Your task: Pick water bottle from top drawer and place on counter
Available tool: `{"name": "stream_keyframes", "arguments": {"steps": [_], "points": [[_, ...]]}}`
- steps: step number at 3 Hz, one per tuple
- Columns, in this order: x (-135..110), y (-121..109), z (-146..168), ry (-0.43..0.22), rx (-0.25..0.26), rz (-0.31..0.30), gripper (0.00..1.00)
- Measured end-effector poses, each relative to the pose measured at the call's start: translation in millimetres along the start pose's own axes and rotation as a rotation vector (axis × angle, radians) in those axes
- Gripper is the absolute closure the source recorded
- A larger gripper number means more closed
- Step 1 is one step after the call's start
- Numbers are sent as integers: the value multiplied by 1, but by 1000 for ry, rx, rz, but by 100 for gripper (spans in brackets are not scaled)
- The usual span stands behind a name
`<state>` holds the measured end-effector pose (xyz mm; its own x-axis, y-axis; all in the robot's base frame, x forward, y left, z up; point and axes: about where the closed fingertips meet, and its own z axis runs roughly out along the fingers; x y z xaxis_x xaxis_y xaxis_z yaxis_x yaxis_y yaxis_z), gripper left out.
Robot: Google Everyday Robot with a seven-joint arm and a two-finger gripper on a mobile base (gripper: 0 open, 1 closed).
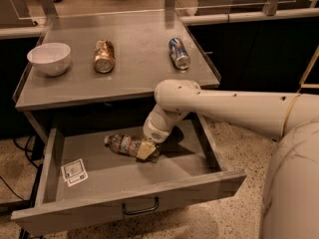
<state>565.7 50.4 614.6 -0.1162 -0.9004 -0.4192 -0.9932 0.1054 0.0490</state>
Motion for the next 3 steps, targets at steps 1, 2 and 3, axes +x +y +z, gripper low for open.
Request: {"name": "stream_keyframes", "arguments": {"steps": [1,2,3], "points": [[-6,10,-10,3,-1,-17,100],[-8,22,-25,7,12,-27,100],[-10,37,-41,4,25,-37,100]]}}
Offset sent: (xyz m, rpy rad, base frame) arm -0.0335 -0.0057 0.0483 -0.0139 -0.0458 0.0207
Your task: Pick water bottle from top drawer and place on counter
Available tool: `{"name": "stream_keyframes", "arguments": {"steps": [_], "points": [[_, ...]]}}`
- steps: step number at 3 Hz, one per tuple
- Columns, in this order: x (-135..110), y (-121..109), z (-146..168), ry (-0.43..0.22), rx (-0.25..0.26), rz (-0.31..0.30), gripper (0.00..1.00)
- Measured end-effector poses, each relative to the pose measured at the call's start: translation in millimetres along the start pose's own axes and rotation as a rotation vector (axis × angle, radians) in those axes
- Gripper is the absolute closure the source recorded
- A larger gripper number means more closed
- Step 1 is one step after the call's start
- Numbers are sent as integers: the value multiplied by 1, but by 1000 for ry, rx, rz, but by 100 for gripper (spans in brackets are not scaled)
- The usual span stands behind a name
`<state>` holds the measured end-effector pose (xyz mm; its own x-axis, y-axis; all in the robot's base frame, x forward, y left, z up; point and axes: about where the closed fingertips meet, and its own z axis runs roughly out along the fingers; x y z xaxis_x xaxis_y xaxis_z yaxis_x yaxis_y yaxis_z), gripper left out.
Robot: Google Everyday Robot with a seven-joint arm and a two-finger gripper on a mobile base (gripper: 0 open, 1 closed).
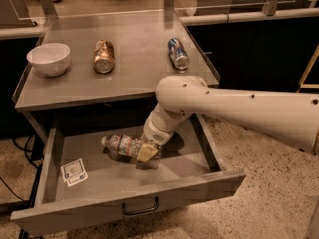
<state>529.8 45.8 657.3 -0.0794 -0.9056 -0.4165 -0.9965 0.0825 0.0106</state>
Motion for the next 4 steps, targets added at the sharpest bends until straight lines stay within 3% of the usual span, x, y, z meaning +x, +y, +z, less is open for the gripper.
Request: {"name": "stream_keyframes", "arguments": {"steps": [2,4], "points": [[-12,17,-65,-17,63,-8,100],[-19,12,-80,-25,81,-2,100]]}}
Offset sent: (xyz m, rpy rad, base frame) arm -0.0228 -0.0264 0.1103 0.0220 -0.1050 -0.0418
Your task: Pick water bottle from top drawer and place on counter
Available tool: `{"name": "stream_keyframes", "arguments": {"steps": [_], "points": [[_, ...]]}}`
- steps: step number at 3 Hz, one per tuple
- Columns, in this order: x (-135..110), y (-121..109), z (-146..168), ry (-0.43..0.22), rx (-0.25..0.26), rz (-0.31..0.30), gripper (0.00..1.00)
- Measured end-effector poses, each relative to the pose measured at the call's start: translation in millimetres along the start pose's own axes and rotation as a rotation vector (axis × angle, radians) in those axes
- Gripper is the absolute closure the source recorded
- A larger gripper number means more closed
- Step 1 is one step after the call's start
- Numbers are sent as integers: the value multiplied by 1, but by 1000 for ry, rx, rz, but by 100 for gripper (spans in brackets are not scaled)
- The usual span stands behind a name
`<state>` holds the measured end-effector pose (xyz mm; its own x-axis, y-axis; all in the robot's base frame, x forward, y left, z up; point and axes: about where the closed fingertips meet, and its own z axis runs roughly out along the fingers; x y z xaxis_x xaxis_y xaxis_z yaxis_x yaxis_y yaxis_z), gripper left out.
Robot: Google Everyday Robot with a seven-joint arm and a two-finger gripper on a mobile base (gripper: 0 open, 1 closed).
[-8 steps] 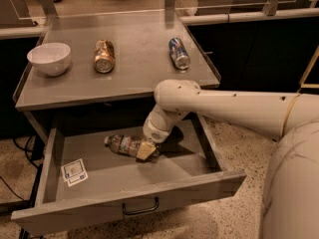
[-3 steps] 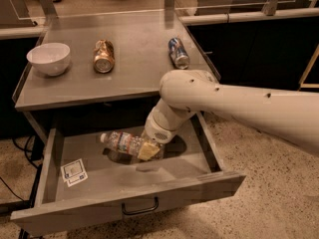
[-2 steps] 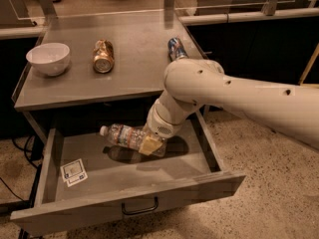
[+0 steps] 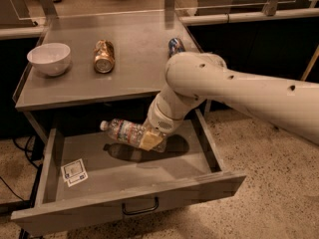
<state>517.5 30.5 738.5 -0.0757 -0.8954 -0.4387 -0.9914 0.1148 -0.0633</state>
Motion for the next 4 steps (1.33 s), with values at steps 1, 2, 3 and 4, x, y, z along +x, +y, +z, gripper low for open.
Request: {"name": "stream_keyframes", "arguments": {"steps": [1,2,3,4], "points": [[-8,-7,-26,-8,20,-2,100],[-15,-9,-49,-16,24,-20,100],[-16,-7,-73,-20,42,-24,100],[-19,-11,-78,-37,44,-9,100]]}}
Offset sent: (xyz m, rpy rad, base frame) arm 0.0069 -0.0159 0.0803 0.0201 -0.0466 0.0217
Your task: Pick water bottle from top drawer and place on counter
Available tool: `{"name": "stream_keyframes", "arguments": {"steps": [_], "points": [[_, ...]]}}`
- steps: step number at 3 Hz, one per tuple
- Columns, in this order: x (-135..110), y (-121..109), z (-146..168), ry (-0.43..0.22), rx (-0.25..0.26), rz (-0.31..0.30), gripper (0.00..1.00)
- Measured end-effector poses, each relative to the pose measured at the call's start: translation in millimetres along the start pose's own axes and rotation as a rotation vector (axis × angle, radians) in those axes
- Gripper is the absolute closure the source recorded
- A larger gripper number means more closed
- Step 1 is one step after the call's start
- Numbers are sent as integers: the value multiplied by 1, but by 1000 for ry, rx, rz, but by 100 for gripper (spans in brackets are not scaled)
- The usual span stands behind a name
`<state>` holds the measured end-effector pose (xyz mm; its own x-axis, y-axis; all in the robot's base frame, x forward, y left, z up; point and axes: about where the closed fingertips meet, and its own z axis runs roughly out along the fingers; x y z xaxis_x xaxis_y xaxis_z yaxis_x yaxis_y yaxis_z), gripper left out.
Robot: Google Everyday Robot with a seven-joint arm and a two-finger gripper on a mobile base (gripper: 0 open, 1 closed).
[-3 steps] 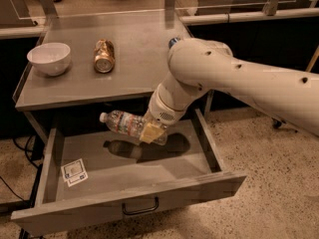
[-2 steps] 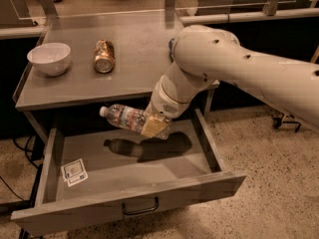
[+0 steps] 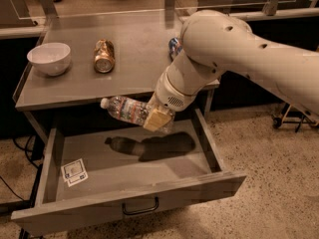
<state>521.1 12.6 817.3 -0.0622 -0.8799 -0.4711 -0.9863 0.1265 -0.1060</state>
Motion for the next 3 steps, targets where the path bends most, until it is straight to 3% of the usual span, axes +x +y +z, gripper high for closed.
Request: {"name": "stream_keyframes", "arguments": {"steps": [2,3], "points": [[-12,-37,-21,-19,5,53,100],[-12,-37,-21,-19,5,53,100]]}}
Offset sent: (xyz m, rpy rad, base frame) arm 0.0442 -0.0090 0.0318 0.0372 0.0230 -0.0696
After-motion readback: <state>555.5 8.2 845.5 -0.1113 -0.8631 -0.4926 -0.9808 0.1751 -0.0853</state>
